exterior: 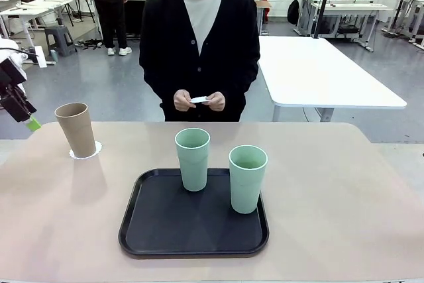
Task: Place coasters on the table and set cups on them.
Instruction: Take one Reusable plastic cup from the Flat Tray and place it on a coaster set by the human.
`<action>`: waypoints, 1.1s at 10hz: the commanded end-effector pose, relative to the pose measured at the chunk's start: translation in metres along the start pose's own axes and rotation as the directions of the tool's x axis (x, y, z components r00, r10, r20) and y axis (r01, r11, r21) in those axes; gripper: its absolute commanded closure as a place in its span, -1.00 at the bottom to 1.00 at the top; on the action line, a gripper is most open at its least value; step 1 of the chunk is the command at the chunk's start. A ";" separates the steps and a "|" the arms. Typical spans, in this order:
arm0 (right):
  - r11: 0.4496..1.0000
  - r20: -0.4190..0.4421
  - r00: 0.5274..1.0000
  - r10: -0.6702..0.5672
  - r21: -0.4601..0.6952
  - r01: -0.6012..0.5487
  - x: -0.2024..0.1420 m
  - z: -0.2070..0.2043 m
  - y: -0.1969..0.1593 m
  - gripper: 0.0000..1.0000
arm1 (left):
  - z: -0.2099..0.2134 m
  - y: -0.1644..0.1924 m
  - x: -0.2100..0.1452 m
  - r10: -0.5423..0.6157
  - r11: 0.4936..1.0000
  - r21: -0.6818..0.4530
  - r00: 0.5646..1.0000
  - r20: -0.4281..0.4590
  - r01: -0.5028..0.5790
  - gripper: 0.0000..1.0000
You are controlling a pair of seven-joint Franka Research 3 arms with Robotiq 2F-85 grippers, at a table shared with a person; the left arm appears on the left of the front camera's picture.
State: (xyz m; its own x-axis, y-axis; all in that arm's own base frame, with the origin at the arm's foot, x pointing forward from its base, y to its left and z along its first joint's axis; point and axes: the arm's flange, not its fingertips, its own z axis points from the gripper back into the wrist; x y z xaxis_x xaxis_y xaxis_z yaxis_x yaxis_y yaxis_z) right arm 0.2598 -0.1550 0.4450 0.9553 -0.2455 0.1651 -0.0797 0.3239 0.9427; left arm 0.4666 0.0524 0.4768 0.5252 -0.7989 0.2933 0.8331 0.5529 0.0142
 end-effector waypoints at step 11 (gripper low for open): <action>0.999 0.012 1.000 0.019 0.028 -0.019 0.003 0.001 0.001 -1.00 | -0.025 -0.062 -0.029 0.625 0.781 -0.032 0.780 0.033 -0.624 -1.00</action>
State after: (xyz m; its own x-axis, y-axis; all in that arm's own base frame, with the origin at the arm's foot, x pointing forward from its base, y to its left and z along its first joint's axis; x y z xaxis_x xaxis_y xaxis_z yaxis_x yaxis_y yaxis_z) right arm 0.2598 -0.1550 0.4451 0.9552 -0.2455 0.1652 -0.0797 0.3240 0.9427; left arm 0.4178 0.0450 0.4438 0.9130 -0.3296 0.2406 0.3753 0.9096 -0.1783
